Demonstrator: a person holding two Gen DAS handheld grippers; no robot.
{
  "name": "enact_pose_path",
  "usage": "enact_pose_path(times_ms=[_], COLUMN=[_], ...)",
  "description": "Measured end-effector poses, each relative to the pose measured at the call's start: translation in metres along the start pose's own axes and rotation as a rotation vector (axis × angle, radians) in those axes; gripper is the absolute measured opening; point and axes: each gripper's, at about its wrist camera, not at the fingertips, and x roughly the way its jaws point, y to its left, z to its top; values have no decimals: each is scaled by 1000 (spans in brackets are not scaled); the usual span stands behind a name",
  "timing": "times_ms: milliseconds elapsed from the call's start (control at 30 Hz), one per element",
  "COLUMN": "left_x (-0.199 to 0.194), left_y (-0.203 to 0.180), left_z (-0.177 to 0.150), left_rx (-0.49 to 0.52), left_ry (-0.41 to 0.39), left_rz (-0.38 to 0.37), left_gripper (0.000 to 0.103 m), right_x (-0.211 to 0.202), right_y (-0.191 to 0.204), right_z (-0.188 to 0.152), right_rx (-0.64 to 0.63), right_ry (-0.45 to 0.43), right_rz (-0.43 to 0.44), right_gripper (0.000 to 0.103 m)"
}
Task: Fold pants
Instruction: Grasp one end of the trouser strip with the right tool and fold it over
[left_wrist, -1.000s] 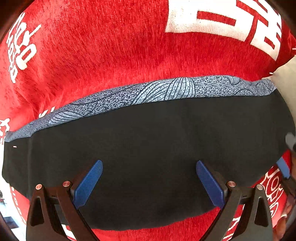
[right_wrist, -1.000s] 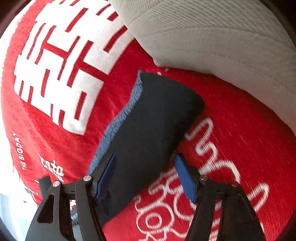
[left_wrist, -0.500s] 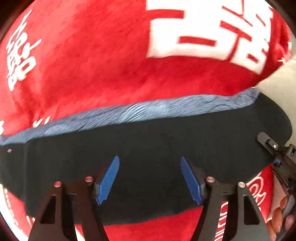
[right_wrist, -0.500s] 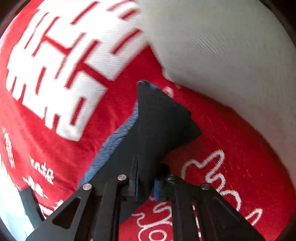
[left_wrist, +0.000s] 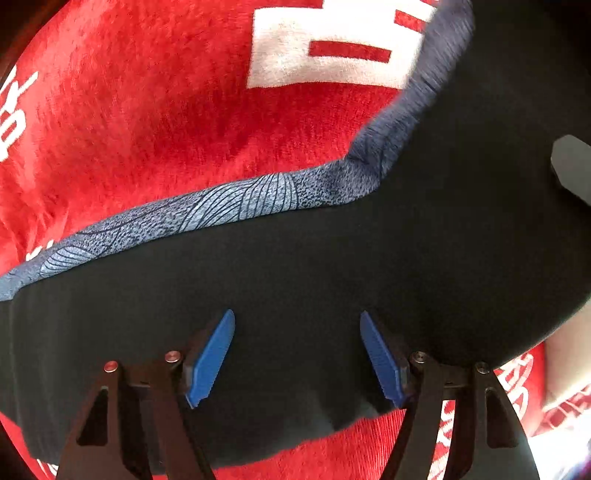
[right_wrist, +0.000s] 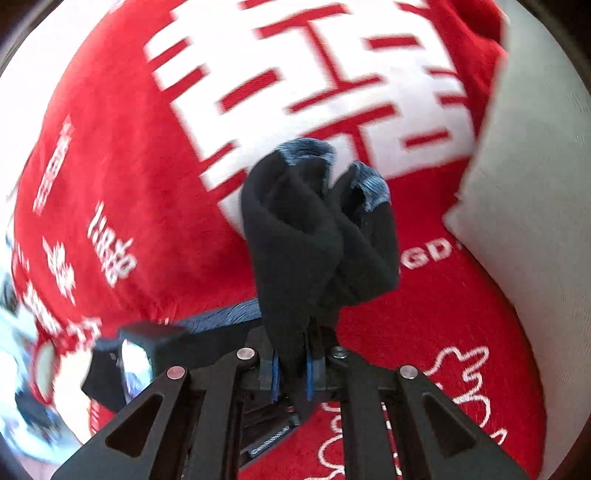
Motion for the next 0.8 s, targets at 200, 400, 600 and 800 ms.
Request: enact_pose_path(times_ms=[200,400,600,800], left_x=[-66,-102,-109,-103], left_y=[86,189,271,310], left_z=[-8,-29,-58,-71], left_rx=[-94,-150,-208,-260], left_ry=[-80,-78,-34,-7], left_rz=[48,173,278,266], left_gripper=[71,71,71,71], right_x=[1,41,101,141], right_y=[70,153,229,254], right_z=[-7,-45,-115,-167], right_rx=[-197,-371,-576,-707], right_ry=[29,107,227,291], right_rz=[-48,-111,-163,-294], right_gripper=[10,11,12,19])
